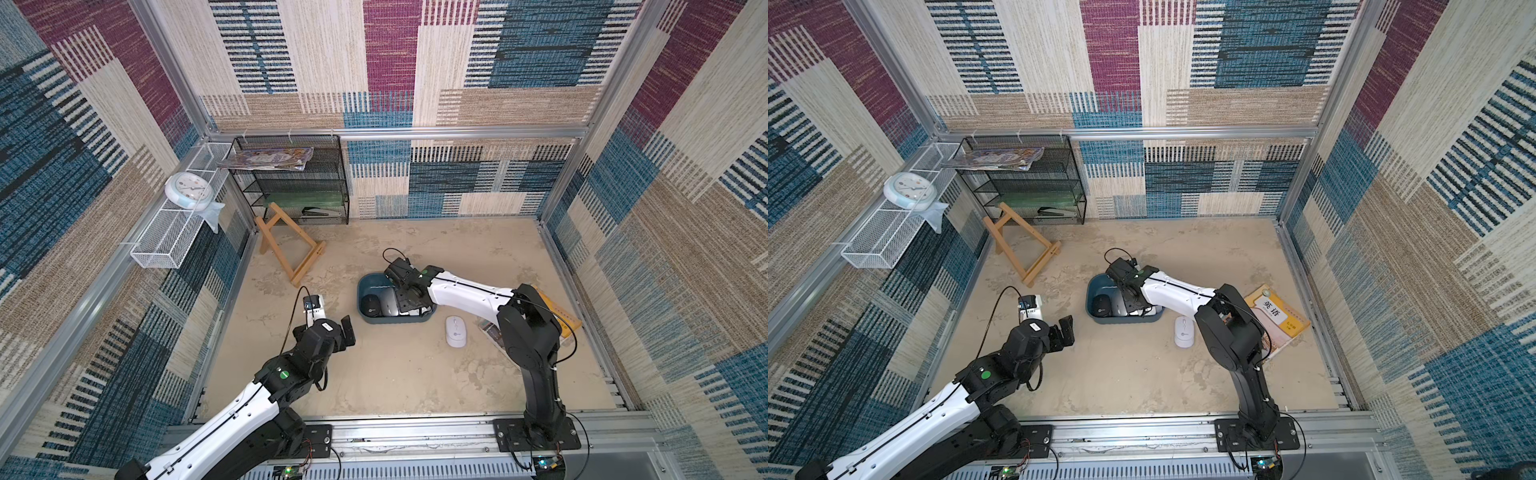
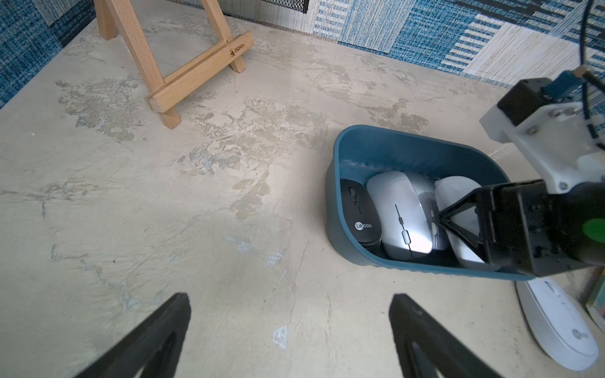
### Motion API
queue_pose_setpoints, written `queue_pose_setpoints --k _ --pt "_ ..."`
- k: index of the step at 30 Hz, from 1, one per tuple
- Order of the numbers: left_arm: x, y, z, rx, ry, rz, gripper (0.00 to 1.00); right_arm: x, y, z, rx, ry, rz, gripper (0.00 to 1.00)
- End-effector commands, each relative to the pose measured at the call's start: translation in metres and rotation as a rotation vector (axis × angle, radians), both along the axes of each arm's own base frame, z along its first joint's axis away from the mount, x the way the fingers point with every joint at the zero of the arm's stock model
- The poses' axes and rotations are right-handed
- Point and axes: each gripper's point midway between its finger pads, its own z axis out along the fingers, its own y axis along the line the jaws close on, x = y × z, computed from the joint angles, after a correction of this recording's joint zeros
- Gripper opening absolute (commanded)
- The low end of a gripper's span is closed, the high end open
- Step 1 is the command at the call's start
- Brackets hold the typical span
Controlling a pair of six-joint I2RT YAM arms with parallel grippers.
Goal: Take out the mouse from the storage box
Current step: Pick up the mouse from the storage box, then place the mouse at the center of the board.
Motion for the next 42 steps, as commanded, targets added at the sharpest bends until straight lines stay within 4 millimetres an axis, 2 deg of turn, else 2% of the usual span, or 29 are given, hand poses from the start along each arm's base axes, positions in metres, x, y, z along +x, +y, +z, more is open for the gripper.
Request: queue_pose_setpoints --k 1,8,12,17,20,22,26,34,42 --pt "0.0 0.007 0.005 0.014 -0.018 0.032 0.99 0.002 0.0 0.015 -0.004 -0.034 0.0 0.59" --pt "-0.005 0.017 0.014 0.007 -0.05 0.059 0.99 0.005 0.003 0.049 0.016 -0.083 0.008 0.58" --pt "-0.01 0.033 0.02 0.023 -0.076 0.121 0.99 -0.001 0.011 0.075 0.065 -0.085 0.019 0.57" --pt "-0.024 0.064 0.034 0.025 -0.143 0.237 0.99 -0.023 0.021 0.106 0.114 -0.106 0.048 0.57" --pt "-0.035 0.081 0.041 -0.002 -0.188 0.3 0.99 -0.04 0.031 0.112 0.155 -0.093 0.064 0.57" --pt "-0.043 0.094 0.043 -0.022 -0.214 0.346 0.99 -0.053 0.047 0.114 0.191 -0.086 0.105 0.57" --pt "-0.054 0.104 0.047 -0.075 -0.27 0.361 0.99 -0.077 0.085 0.109 0.265 -0.074 0.193 0.57" --pt "-0.06 0.106 0.049 -0.117 -0.295 0.351 0.99 -0.094 0.151 0.083 0.298 -0.012 0.305 0.56" --pt "-0.065 0.111 0.05 -0.135 -0.304 0.363 0.99 -0.102 0.196 0.05 0.301 0.045 0.372 0.56"
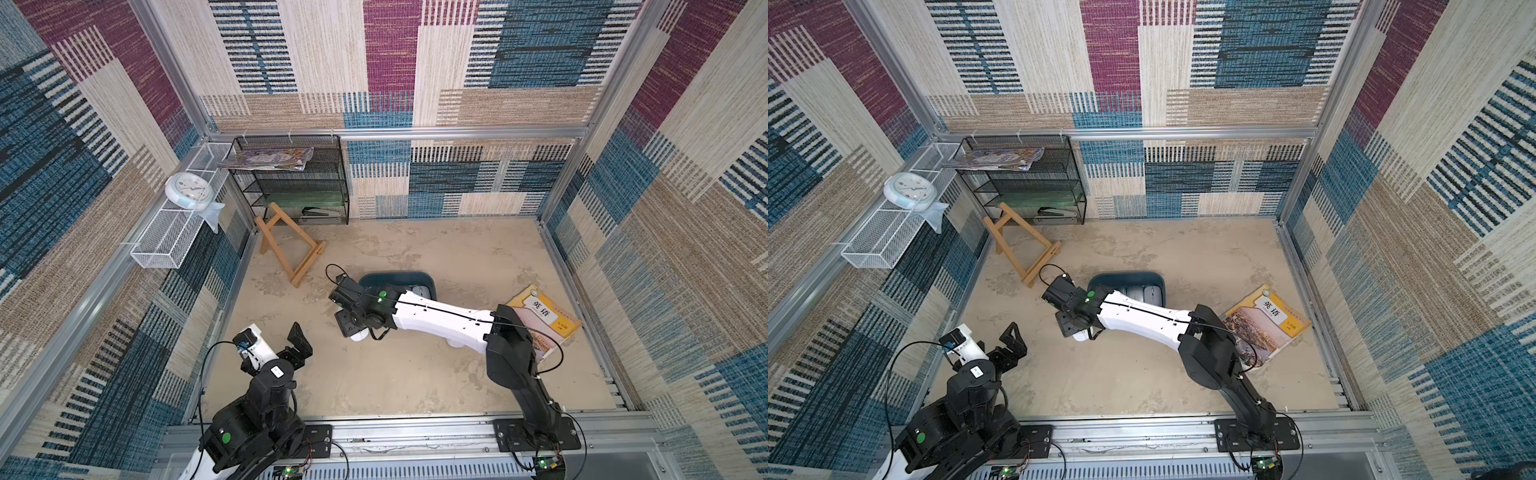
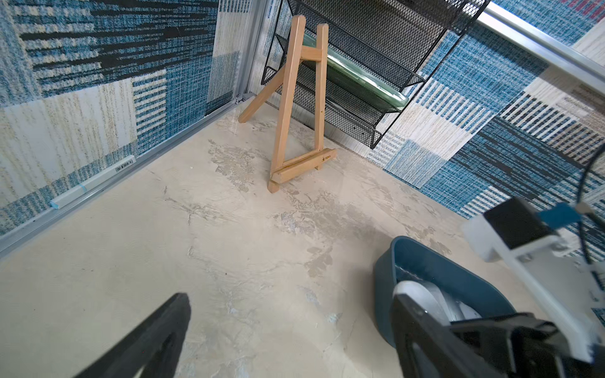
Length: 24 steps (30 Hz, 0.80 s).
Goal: Take out the mouse from the storage box
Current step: Place the mouse at the center of the board.
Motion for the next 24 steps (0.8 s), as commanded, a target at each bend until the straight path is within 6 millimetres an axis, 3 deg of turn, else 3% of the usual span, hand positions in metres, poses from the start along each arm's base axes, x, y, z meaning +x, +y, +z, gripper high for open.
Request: queue_pose_setpoints --k 1,10,24 --pt "-0.004 0.006 0.001 -0.014 -0.012 0.021 0.99 -0.003 0.016 -0.006 0.024 0.015 0.032 0.56" --pt "-0.008 0.012 0.002 -0.022 -0.024 0.048 0.99 -0.001 0.04 -0.04 0.015 0.068 0.046 0.56" --pt "-0.011 0.019 0.002 -0.009 -0.026 0.082 0.99 0.003 0.052 -0.079 -0.03 0.097 0.055 0.57"
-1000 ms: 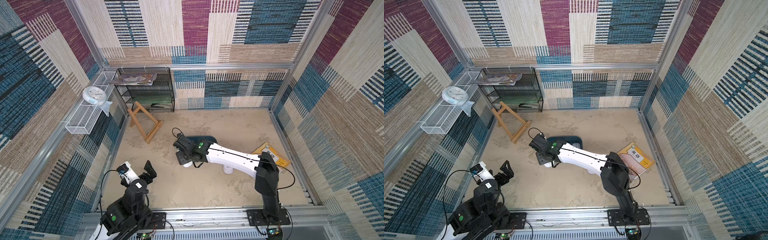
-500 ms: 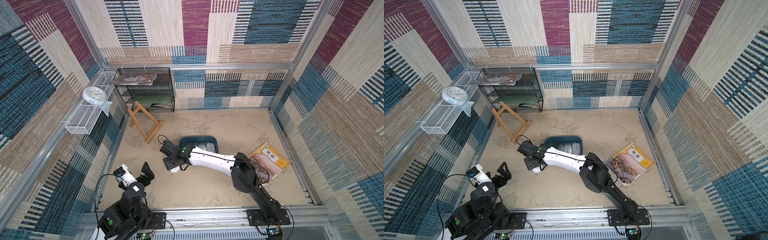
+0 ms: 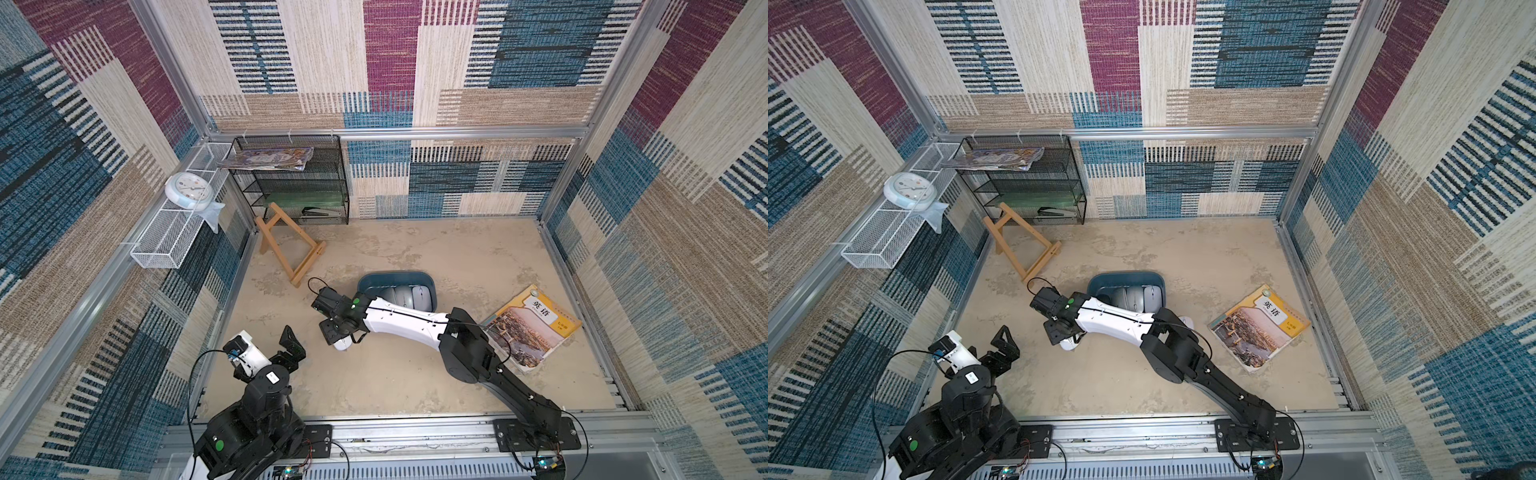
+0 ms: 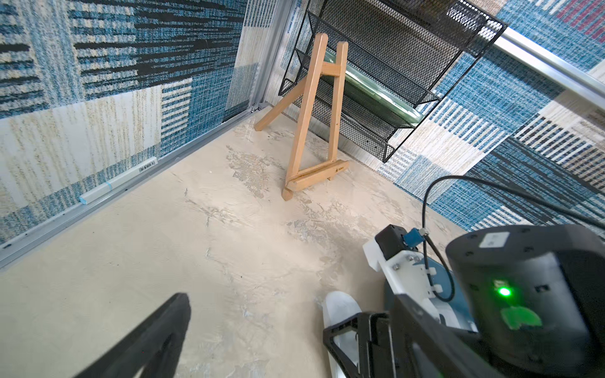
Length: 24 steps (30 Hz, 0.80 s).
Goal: Take out the mouse from the storage box
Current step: Place the mouse at the center of the board.
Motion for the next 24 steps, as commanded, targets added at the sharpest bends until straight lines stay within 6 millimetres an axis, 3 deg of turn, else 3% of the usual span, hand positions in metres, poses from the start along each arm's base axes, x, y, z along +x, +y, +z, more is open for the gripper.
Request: queue_pose_setpoints --k 1,12,24 --pt "-0.001 0.004 0.002 0.001 -0.009 0.021 0.99 -0.002 0.002 -0.003 0.001 0.013 0.007 0.57" --pt "-0.003 0.009 0.001 0.006 -0.006 0.047 0.99 -0.003 -0.002 -0.018 -0.025 0.03 -0.007 0.66" --pt "-0.002 0.008 0.0 0.017 -0.007 0.051 0.99 -0.002 0.0 -0.008 -0.006 0.021 -0.012 0.77"
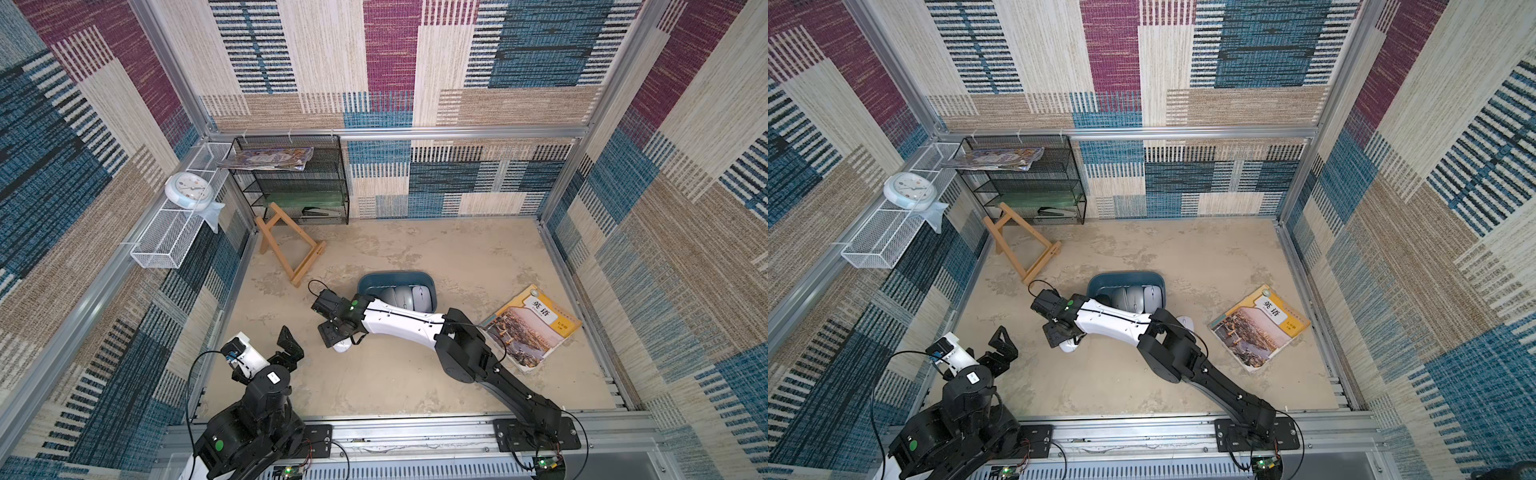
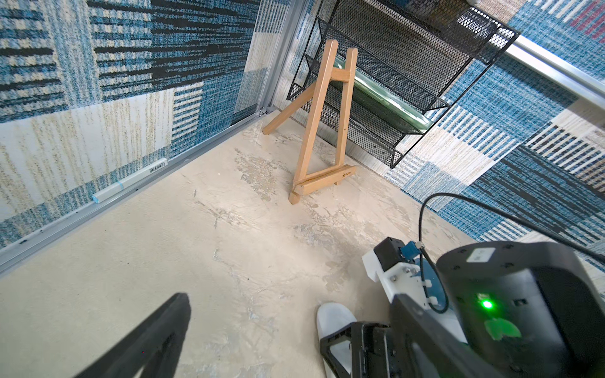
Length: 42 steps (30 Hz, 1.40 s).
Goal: Take out the mouse from the storage box
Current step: Place the mouse at the center of the board, then pick up the mouse from the storage box.
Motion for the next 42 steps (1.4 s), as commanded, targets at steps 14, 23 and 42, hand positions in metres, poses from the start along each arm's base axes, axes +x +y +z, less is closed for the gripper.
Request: queue_pose_setpoints --k 14,23,42 --pt "0.008 -0.003 -0.005 0.085 0.027 0.006 0.99 -0.002 -0.015 0.096 0.163 -0.116 -0.005 0.82" --pt "0.026 -0.057 -0.027 -0.032 0.157 -0.2 0.99 0.003 -0.117 0.169 0.17 -0.386 -0.141 0.85" --pt "0.113 -0.211 0.031 -0.008 0.472 -0.604 0.99 -0.002 -0.326 0.216 0.122 -0.793 -0.412 1.0"
